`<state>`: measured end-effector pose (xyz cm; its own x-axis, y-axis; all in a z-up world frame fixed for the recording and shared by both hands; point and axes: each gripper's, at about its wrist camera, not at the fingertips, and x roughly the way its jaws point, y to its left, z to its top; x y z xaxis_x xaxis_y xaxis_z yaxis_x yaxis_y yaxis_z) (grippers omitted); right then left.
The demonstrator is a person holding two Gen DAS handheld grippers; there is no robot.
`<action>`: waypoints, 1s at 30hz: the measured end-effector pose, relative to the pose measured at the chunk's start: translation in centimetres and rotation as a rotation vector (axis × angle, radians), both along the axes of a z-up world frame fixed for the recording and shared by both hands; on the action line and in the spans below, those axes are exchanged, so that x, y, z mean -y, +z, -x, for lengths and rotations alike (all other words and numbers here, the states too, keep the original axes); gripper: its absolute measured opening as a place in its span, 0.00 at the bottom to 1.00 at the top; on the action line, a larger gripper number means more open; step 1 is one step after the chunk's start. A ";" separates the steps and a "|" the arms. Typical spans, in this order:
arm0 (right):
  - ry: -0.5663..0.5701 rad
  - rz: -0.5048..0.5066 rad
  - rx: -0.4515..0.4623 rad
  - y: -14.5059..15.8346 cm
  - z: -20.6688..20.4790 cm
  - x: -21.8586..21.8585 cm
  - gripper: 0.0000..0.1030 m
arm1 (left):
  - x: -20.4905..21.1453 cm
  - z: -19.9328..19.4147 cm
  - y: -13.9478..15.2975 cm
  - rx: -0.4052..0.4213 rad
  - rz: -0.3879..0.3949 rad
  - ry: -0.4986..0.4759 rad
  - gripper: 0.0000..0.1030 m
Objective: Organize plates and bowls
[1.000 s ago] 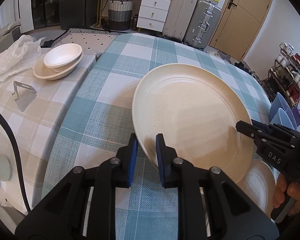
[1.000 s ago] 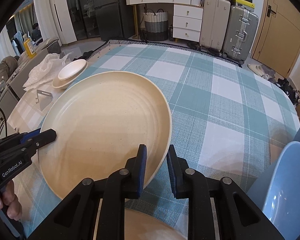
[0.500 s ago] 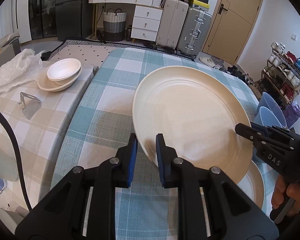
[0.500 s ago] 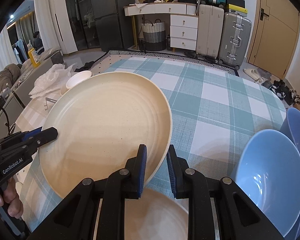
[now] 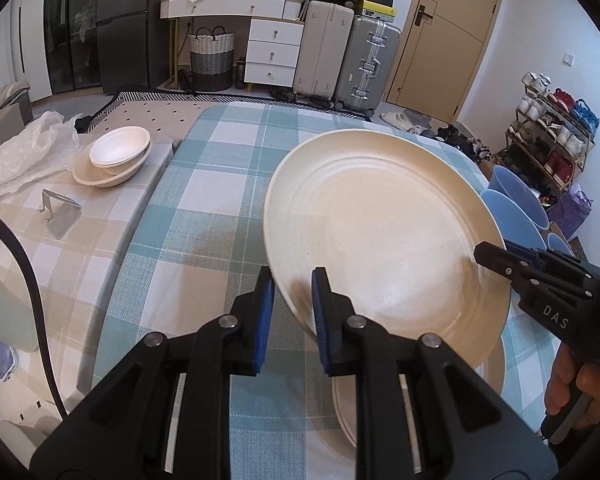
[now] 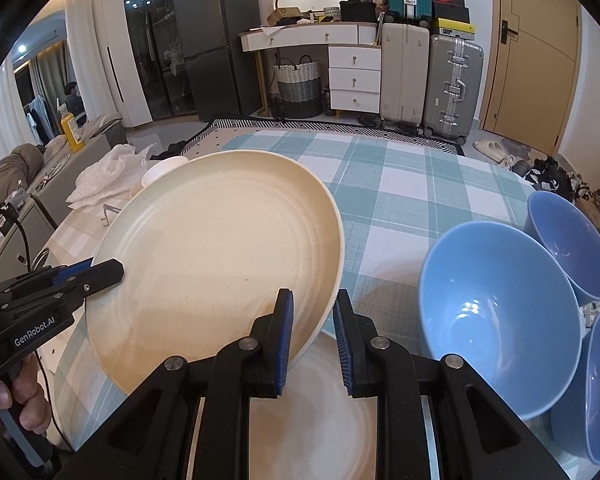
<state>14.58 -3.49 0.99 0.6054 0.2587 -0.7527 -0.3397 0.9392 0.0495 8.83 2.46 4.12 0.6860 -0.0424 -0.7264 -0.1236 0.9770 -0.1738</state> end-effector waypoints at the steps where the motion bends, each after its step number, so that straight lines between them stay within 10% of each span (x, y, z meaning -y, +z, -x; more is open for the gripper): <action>1: -0.002 -0.002 0.001 0.1 0.3 0.2 0.20 | 0.3 0.3 0.1 0.001 -0.002 -0.003 0.15; 30: -0.046 -0.031 0.006 0.4 7.8 4.8 0.20 | 5.7 6.0 0.4 -0.006 -0.039 -0.080 0.15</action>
